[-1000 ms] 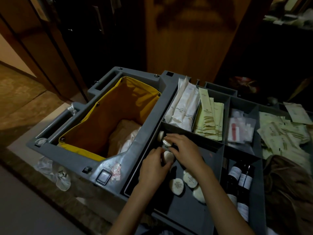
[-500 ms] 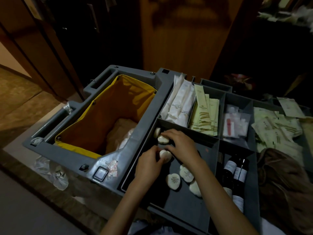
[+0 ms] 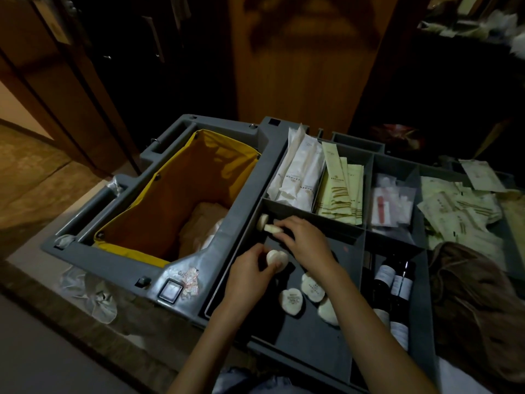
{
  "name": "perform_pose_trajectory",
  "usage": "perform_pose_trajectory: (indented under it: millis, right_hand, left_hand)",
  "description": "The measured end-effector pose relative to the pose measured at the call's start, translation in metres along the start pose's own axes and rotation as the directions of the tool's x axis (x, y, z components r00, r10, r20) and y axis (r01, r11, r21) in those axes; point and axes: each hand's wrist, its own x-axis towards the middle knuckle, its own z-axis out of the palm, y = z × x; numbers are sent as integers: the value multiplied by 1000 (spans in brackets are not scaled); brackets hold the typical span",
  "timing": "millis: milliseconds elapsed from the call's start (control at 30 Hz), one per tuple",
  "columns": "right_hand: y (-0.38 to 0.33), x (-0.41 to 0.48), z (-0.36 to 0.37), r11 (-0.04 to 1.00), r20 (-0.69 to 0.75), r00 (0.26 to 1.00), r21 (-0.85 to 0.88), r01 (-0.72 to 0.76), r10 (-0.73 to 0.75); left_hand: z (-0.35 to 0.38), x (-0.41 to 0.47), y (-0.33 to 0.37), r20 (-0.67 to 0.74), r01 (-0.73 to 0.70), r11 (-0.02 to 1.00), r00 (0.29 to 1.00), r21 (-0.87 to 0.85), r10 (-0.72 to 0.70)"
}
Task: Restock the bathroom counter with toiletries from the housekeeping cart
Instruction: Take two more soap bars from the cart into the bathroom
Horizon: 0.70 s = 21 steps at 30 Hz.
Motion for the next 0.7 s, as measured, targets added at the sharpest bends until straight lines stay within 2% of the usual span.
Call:
perform_pose_trajectory:
  millis: [200, 367, 467, 567, 700]
  right_hand:
    - [1, -7, -8, 985, -9, 993, 123, -118, 120]
    - [2, -7, -12, 897, 0, 979, 401, -187, 204]
    - [-2, -8, -18, 757, 28, 961, 610, -234, 274]
    - [-11, -12, -27, 553, 62, 940, 795, -249, 335]
    - [-20, -22, -33, 324, 100, 919, 917, -234, 380]
  left_hand:
    - [0, 1, 0, 5, 9, 998, 1000, -70, -9]
    - [0, 1, 1, 23, 36, 990, 999, -136, -33]
    - [-1, 3, 2, 21, 33, 984, 999, -177, -30]
    - [-1, 3, 4, 31, 46, 962, 999, -271, -39]
    - [-2, 3, 7, 51, 80, 908, 997, -410, -65]
